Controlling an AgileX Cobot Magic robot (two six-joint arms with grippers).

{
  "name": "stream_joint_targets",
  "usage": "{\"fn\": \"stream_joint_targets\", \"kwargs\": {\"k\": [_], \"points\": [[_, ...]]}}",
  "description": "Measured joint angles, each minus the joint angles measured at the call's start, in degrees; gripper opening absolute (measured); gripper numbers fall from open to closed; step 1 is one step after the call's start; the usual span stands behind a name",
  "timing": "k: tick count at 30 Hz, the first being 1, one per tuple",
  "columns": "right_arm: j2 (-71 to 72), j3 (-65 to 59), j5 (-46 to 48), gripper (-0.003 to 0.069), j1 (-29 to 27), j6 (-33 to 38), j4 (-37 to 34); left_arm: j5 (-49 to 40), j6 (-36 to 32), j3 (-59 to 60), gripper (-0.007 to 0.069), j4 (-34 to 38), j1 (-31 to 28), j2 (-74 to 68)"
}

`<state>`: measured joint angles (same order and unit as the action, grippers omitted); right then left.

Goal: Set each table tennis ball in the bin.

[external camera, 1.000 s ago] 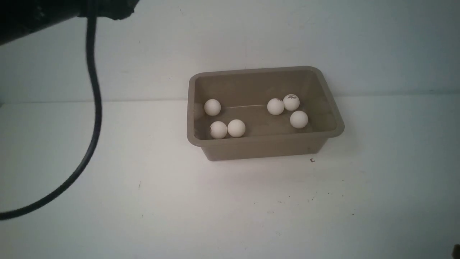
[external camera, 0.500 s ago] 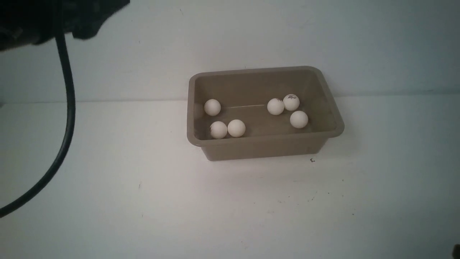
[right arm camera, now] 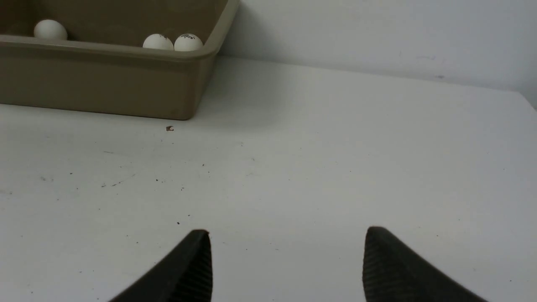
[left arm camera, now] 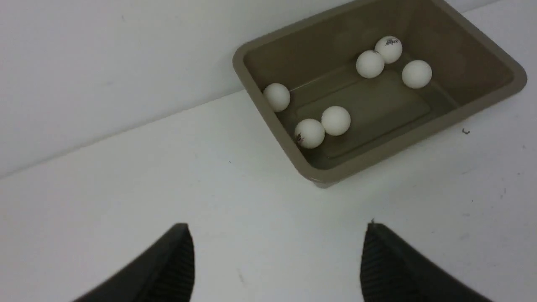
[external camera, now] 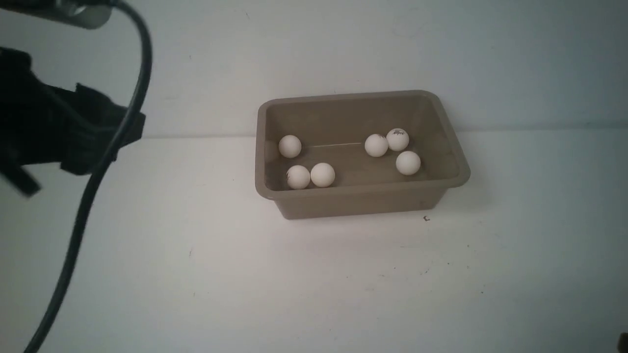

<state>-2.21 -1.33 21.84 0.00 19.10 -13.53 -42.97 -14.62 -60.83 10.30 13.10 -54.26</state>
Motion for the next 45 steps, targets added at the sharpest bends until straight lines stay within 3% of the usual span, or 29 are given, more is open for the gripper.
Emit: {"fn": "stream_joint_targets", "kwargs": {"k": [5, 10, 18, 26, 45], "points": [[0.00, 0.00, 0.00, 0.0444, 0.00, 0.00, 0.00, 0.00, -4.09, 5.61, 0.0479, -1.93, -2.22, 13.67], [0.00, 0.00, -0.05, 0.0444, 0.00, 0.00, 0.00, 2.99, -1.07, 18.11, 0.0479, -6.33, -9.80, 30.14], [0.00, 0.00, -0.05, 0.0444, 0.04, 0.00, 0.00, 22.35, 4.86, 43.63, 0.0479, -7.75, -15.80, 41.69], [0.00, 0.00, -0.05, 0.0444, 0.04, 0.00, 0.00, 23.34, 5.31, 53.87, 0.0479, -7.13, -15.86, 44.79], [0.00, 0.00, -0.05, 0.0444, 0.04, 0.00, 0.00, 15.82, 5.70, 58.62, 0.0479, -6.99, -15.86, 54.91]]}}
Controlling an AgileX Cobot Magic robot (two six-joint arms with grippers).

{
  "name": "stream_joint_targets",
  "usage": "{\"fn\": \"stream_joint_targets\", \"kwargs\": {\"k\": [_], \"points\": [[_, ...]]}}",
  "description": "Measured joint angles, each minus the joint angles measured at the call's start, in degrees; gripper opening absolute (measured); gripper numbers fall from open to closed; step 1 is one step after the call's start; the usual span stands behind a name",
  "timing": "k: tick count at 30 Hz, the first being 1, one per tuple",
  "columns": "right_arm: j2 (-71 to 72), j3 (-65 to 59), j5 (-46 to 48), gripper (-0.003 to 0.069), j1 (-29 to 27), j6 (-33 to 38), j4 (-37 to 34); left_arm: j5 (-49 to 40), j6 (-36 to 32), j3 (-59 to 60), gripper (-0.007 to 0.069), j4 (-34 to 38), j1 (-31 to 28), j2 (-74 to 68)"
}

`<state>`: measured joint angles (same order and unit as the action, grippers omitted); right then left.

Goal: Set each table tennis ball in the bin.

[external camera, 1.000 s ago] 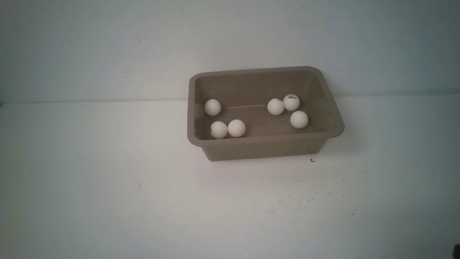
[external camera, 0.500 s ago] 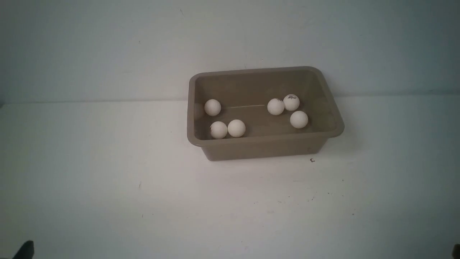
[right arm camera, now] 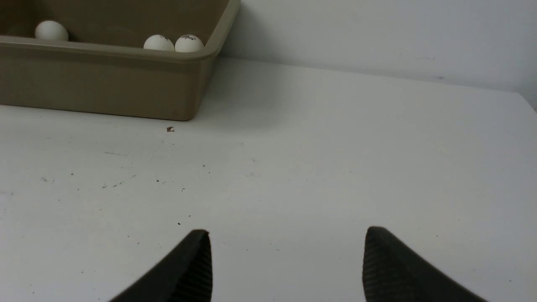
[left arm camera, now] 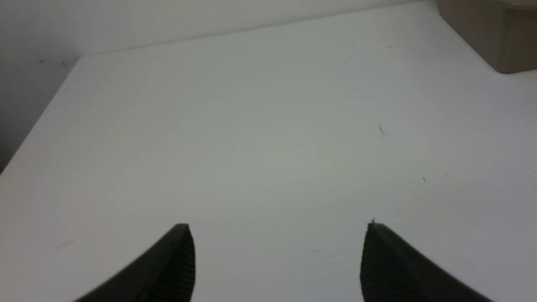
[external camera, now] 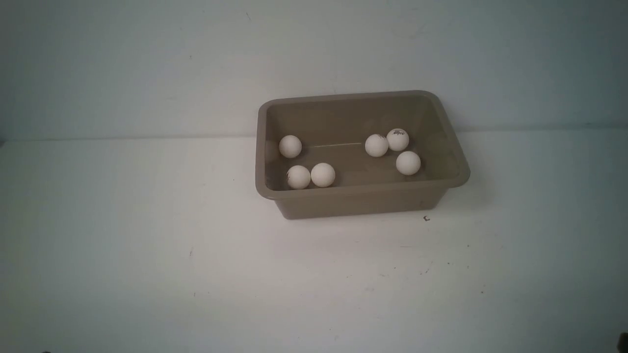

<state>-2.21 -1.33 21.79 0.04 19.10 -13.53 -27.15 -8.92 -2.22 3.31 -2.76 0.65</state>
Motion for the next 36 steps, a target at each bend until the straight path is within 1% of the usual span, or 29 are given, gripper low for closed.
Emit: {"fn": "stream_joint_targets", "kwargs": {"k": [11, 18, 36], "points": [[0.00, 0.00, 0.00, 0.0444, 0.00, 0.00, 0.00, 0.10, -0.41, 1.08, 0.0479, -0.04, 0.00, 0.00], [0.00, -0.01, -0.01, 0.0444, 0.00, 0.00, 0.00, 3.20, -0.37, 3.31, 0.0479, 1.84, 0.00, 0.00], [0.00, -0.01, -0.01, 0.0444, 0.00, 0.00, 0.00, 3.50, -0.37, 3.35, 0.0479, 2.22, 0.00, 0.00]]}}
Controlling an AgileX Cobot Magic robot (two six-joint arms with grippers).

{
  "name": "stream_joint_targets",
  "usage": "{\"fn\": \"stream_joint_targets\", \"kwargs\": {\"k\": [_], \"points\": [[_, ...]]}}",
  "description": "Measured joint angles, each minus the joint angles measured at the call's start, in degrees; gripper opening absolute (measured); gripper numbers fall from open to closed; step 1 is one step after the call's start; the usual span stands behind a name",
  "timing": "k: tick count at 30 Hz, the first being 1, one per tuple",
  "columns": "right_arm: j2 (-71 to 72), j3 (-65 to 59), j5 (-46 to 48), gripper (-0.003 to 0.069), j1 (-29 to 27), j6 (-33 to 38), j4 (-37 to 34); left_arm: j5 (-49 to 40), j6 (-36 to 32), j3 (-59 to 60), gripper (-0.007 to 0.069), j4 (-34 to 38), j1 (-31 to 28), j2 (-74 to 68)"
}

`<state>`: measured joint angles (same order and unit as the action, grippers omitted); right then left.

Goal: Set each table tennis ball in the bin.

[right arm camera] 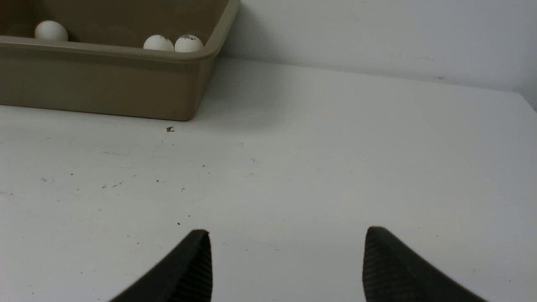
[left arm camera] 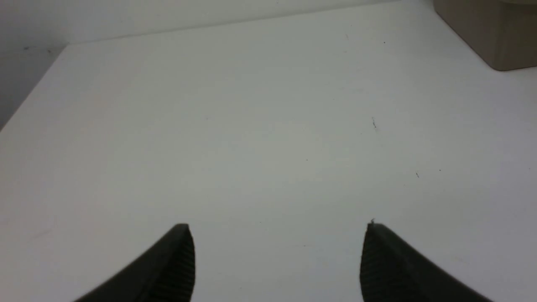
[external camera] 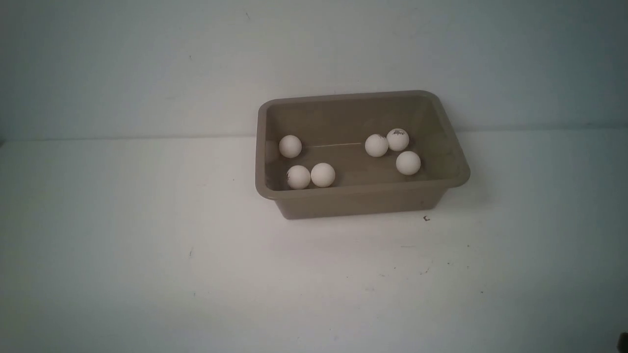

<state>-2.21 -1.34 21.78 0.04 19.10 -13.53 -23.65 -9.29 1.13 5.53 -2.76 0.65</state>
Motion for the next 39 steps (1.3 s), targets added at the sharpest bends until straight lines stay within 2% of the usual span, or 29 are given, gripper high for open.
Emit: {"fn": "stream_joint_targets", "kwargs": {"k": [21, 29, 39], "points": [[0.27, 0.00, -0.05, 0.0444, 0.08, 0.00, -0.69, 0.00, 0.00, 0.00, 0.0479, 0.07, 0.00, 0.00], [2.78, 0.00, 0.51, 0.0444, 2.98, 0.00, -3.47, 0.00, 0.00, 0.00, 0.0479, 0.07, 0.00, 0.00], [2.88, 0.00, 0.63, 0.0444, 3.02, 0.00, -3.72, 0.02, 0.00, 0.00, 0.0479, 0.07, 0.00, 0.00]]}}
